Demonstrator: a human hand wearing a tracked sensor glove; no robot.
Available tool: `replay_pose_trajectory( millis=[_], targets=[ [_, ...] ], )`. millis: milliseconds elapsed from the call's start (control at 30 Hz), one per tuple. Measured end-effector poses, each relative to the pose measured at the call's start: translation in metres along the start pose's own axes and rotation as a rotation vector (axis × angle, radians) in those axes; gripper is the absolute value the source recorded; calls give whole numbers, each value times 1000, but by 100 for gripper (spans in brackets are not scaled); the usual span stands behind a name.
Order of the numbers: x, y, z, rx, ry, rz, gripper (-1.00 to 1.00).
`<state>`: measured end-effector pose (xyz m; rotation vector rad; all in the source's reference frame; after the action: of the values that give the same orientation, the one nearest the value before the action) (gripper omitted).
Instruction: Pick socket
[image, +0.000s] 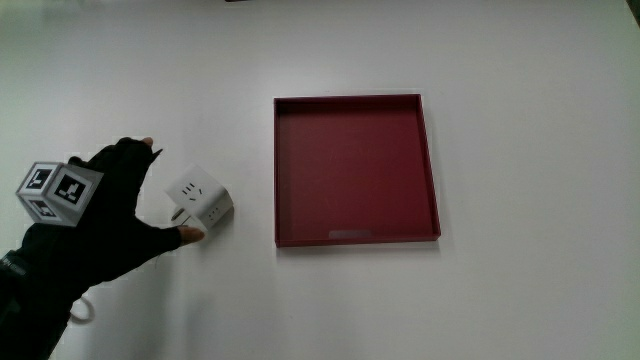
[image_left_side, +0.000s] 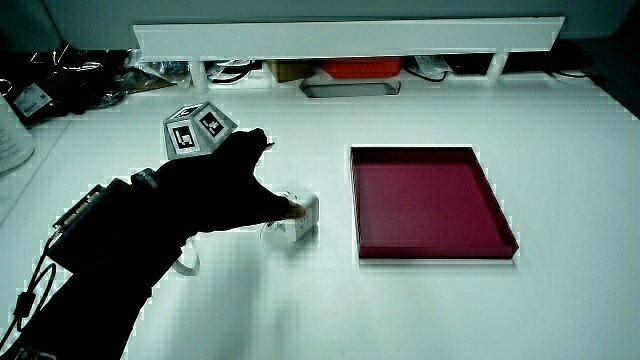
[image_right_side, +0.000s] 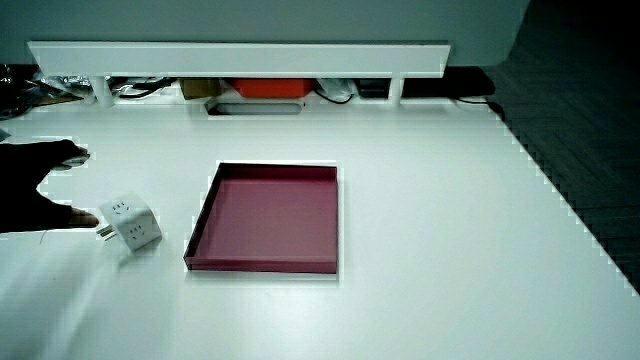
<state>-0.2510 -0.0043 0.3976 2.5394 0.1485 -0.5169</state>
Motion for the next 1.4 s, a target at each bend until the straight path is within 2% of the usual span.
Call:
replay_pose_trajectory(
  millis=[100, 133, 167, 200, 267, 333, 400, 500, 600, 767, 833, 867, 933, 967, 1133, 1200, 1267, 1333, 1400],
  targets=[
    [-7, 10, -8, -16, -42, 19, 0],
    [-13, 15, -13, -38, -81, -13, 0],
    [-20, 19, -19, -47, -77, 7, 0],
    [-20, 22, -21, -54, -101, 5, 0],
    [-27, 29, -27, -71, -112, 27, 0],
    [-27, 34, -29, -74, -123, 26, 0],
    [-27, 39, -33, -77, -130, 29, 0],
    [-34, 47, -42, -78, -111, 68, 0],
    [-34, 51, -49, -91, -134, 69, 0],
    [-38, 60, -62, -104, -118, 99, 0],
    [-39, 61, -64, -101, -152, 105, 0],
    [-37, 61, -64, -101, -162, 96, 0],
    [-36, 62, -67, -100, -138, 102, 0],
    [-33, 61, -67, -108, -153, 94, 0],
    [-36, 62, -74, -112, -157, 97, 0],
    [-34, 61, -71, -98, -163, 96, 0],
    [-33, 60, -69, -79, -172, 93, 14],
    [-32, 60, -69, -60, -157, 96, 29],
    [-34, 60, -71, -59, -162, 107, 43]
  ],
)
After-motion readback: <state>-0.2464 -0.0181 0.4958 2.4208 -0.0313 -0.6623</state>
